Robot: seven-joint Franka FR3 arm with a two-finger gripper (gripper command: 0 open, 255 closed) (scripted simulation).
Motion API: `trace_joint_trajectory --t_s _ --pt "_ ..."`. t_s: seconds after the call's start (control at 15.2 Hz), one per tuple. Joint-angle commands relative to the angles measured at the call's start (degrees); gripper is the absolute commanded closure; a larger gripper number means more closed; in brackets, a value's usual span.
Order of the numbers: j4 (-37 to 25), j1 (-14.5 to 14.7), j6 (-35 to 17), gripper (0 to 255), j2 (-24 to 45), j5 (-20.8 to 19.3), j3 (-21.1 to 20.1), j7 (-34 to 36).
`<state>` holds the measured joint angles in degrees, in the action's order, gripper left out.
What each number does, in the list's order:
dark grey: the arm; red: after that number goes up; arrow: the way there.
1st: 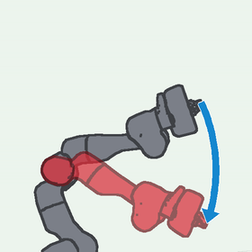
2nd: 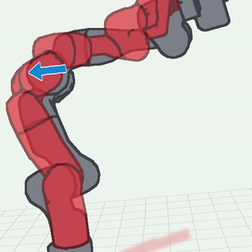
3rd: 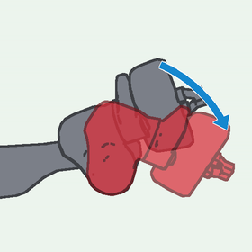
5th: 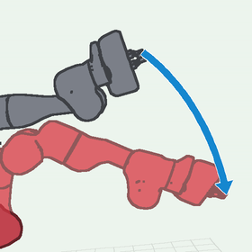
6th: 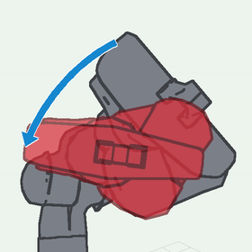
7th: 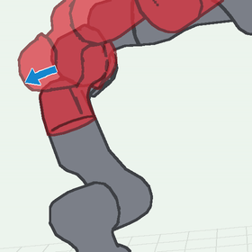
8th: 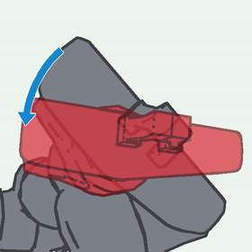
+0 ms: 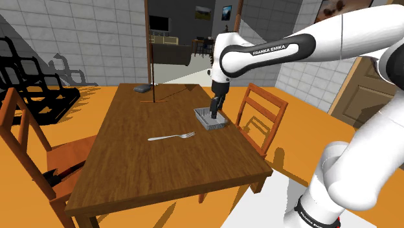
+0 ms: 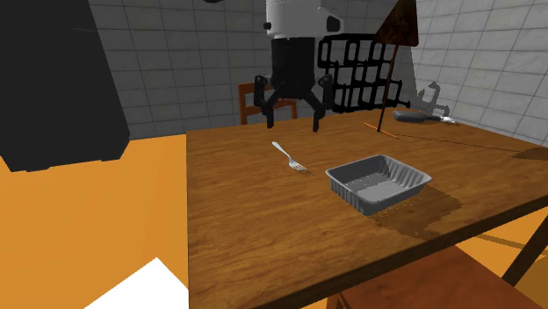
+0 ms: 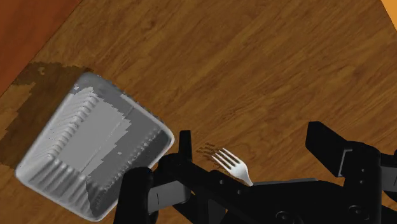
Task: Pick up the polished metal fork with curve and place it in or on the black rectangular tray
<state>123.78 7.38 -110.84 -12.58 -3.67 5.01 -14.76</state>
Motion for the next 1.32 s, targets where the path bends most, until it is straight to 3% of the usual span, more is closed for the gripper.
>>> trace_joint_trajectory --t_s 0.0,0.86,1.25 --pt "-2.2 0.6 -2.1 0 4.4 0.3 0.1 -3.0" --pt "-21.4 3.1 -8.5 0 31.0 1.8 -3.1 -19.0" --pt "-20.1 3.0 -11.8 0 33.0 1.8 -3.1 -19.3"
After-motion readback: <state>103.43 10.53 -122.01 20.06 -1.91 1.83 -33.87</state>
